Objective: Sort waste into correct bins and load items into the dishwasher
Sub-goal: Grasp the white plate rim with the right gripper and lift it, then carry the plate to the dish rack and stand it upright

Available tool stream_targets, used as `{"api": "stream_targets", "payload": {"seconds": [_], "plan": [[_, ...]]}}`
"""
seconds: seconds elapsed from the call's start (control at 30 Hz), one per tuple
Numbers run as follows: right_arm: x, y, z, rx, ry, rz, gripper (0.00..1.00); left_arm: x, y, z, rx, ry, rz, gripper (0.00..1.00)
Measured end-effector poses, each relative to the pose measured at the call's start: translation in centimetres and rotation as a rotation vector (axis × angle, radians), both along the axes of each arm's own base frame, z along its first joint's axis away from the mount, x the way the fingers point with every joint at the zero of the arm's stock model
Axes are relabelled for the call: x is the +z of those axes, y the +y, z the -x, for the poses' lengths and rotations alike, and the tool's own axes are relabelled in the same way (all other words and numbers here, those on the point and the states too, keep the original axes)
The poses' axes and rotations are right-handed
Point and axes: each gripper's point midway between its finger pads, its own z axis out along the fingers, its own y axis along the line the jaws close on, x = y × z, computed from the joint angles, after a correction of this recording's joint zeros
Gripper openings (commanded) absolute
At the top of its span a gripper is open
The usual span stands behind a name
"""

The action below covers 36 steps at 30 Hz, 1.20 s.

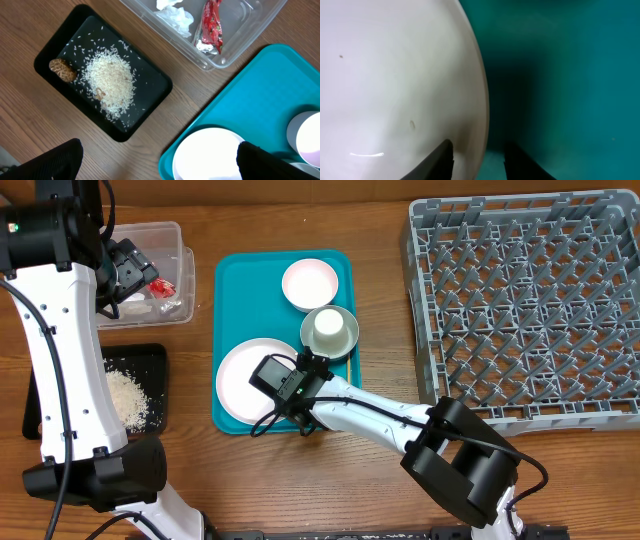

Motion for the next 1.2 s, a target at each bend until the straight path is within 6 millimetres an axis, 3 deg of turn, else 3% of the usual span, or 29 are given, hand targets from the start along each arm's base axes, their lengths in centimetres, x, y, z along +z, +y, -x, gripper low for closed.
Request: {"api": "stream_targets", "payload": {"seconds": [0.27, 0.5, 0.73, 0.83, 0.97, 1.1, 1.2], "plan": [[0.8, -0.4, 0.3, -0.006, 0.035, 0.046, 0.04, 0.0, 0.0, 0.0, 0.0, 0.0, 0.0, 1.0], [4.0, 0.6, -1.0, -0.016, 0.019, 0.028, 0.04, 0.0, 0.0, 0.0, 0.0, 0.0, 0.0, 1.0], [6.4, -0.5, -2.1, 0.017, 0.028, 0.057, 0.04, 0.0, 0.0, 0.0, 0.0, 0.0, 0.0, 1.0], [8.3, -2.0, -3.6, 0.02, 0.014, 0.054, 0.04, 0.0, 0.0, 0.0, 0.0, 0.0, 0.0, 1.0], [13.6, -5.3, -6.9, 0.001, -0.065, 0.006, 0.04, 0.0, 0.0, 0.0, 0.0, 0.0, 0.0, 1.0], [19.9, -10.6, -10.6, -0.062, -0.198, -0.053, 0.04, 0.0, 0.0, 0.0, 0.0, 0.0, 0.0, 1.0], [23.8, -15.9, -13.2, -0.132, -0.313, -0.057, 0.04, 0.0, 0.0, 0.0, 0.0, 0.0, 0.0, 1.0]]}}
